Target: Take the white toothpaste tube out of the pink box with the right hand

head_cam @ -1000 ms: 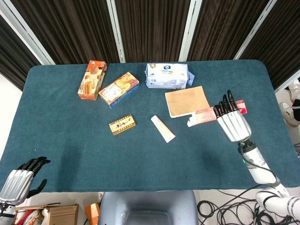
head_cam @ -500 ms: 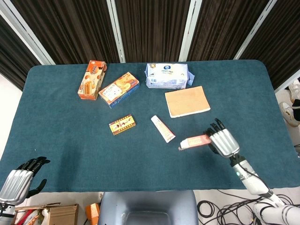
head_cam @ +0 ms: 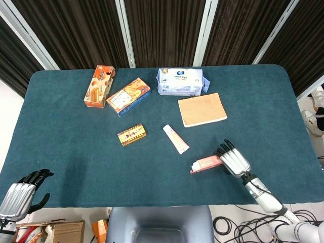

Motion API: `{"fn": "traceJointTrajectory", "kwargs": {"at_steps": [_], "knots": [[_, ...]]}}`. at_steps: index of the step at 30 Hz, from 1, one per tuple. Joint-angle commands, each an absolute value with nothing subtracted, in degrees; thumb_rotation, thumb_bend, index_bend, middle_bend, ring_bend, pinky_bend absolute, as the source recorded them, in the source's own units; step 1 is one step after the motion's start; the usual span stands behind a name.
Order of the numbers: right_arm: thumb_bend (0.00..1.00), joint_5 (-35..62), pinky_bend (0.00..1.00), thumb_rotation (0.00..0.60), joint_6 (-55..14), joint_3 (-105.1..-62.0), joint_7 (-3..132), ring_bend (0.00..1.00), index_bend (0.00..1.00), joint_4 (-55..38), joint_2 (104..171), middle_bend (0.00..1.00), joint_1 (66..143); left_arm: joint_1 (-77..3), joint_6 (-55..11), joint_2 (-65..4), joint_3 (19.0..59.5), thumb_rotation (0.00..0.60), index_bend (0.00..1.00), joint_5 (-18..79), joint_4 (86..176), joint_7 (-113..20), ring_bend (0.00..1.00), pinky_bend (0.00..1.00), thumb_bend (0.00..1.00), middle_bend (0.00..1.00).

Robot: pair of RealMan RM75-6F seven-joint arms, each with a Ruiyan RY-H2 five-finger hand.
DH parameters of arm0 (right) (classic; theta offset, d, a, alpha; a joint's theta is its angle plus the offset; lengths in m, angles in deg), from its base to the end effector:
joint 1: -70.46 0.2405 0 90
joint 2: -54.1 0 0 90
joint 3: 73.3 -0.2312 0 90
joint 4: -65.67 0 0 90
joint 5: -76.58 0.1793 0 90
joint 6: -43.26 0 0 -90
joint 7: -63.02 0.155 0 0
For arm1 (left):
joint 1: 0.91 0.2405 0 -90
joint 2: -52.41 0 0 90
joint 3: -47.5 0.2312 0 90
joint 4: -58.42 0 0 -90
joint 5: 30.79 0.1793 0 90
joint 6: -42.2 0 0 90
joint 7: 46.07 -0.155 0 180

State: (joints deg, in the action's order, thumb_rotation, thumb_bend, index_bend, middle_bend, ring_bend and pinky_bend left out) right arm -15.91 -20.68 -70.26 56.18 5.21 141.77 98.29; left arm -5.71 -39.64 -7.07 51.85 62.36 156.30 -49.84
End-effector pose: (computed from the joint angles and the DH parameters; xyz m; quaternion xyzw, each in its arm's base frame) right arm -0.2561 -0.2792 0.0295 0.8148 -0.2375 0.2736 0.4525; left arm -0.2620 0.1602 0.1594 -0.6721 -0.3954 -0.3390 0.5263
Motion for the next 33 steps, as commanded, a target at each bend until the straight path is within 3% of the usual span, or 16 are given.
{"fn": "traceJointTrajectory", "kwargs": {"at_steps": [1,3,6,13,21,33], "knots": [[0.22,-15.7,0.05,0.600,-21.1,-70.7,56.2,0.06,0.18,3.5,140.4,0.20,98.3,-5.7,-39.6,-7.1,51.8,0.600,0.29,62.3,156.3,-50.0,0.24,0.41,0.36,0.24],[0.17,-15.4,0.01,0.600,-21.8,-71.1,56.2,0.01,0.07,1.5,138.9,0.09,98.1,-5.7,-39.7,-7.2,51.8,0.600,0.29,62.3,156.3,-50.1,0.24,0.41,0.36,0.24],[0.13,-14.6,0.00,0.600,-22.8,-71.7,56.8,0.00,0.00,-2.4,136.1,0.00,97.6,-5.7,-39.6,-7.2,51.8,0.600,0.29,62.3,156.4,-50.4,0.24,0.41,0.36,0.24],[0.12,-12.5,0.00,0.600,-30.2,-72.7,57.0,0.00,0.00,-13.8,128.7,0.00,92.6,-5.5,-40.0,-7.5,51.6,0.600,0.29,62.0,156.4,-51.7,0.24,0.41,0.36,0.24],[0.12,-10.1,0.00,0.600,-42.5,-73.2,50.2,0.00,0.00,-20.5,127.3,0.02,83.6,-4.7,-41.7,-9.3,50.6,0.600,0.29,61.1,156.2,-57.0,0.24,0.41,0.36,0.24],[0.12,-10.5,0.00,0.600,-41.2,-73.0,52.5,0.00,0.00,-21.7,126.3,0.02,82.0,-3.9,-44.7,-10.9,49.8,0.600,0.29,62.3,154.4,-58.8,0.23,0.41,0.36,0.24]]}}
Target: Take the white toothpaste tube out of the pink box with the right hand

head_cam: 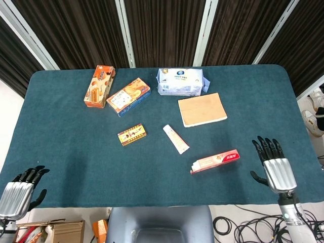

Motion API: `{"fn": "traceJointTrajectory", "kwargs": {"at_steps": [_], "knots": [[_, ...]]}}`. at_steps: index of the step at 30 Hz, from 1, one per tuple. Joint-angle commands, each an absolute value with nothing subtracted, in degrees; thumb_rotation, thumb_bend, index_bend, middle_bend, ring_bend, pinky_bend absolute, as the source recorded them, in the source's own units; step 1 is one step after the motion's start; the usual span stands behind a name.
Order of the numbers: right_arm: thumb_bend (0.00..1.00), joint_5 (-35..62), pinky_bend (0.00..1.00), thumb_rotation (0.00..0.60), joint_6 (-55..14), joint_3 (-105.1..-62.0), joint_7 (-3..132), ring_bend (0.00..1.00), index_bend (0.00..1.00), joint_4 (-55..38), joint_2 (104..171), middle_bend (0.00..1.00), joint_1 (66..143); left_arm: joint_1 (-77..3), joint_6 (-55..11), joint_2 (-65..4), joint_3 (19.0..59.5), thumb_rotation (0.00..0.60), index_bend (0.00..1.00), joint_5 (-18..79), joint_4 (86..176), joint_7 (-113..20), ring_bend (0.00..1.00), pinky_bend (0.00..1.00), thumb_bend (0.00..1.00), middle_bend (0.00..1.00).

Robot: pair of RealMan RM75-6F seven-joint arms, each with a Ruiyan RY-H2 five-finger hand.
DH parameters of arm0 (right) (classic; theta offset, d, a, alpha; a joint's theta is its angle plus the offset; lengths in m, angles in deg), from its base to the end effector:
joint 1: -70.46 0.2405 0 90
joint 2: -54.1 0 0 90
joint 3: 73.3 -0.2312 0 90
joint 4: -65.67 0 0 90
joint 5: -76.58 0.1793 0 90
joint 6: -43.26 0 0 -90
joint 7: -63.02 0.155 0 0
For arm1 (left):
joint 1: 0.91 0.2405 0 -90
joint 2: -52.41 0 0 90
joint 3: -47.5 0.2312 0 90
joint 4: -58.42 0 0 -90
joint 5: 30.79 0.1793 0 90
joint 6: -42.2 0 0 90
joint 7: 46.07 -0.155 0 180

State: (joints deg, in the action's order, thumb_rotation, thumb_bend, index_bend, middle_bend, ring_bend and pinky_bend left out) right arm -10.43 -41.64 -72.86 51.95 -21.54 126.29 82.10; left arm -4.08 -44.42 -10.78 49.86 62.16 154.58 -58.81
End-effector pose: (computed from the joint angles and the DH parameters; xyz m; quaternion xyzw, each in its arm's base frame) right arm -0.2591 -0.2093 0.1322 0.6598 -0.3173 0.3669 0.5738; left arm -0.2596 0.1613 0.1601 -0.6668 -0.3321 -0.3351 0.5769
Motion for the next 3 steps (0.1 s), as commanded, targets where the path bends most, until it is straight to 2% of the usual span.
{"fn": "traceJointTrajectory", "kwargs": {"at_steps": [1,3], "knots": [[0.12,-10.6,0.00,0.600,-41.3,-73.1,52.5,0.00,0.00,-21.5,126.4,0.02,82.0,-3.9,-44.8,-10.9,49.8,0.600,0.29,62.4,154.3,-58.6,0.23,0.41,0.36,0.24],[0.12,-11.0,0.00,0.600,-42.0,-73.7,51.7,0.00,0.00,-20.5,127.3,0.02,81.9,-3.8,-45.0,-10.9,49.7,0.600,0.29,62.4,154.2,-58.4,0.23,0.41,0.36,0.24]]}}
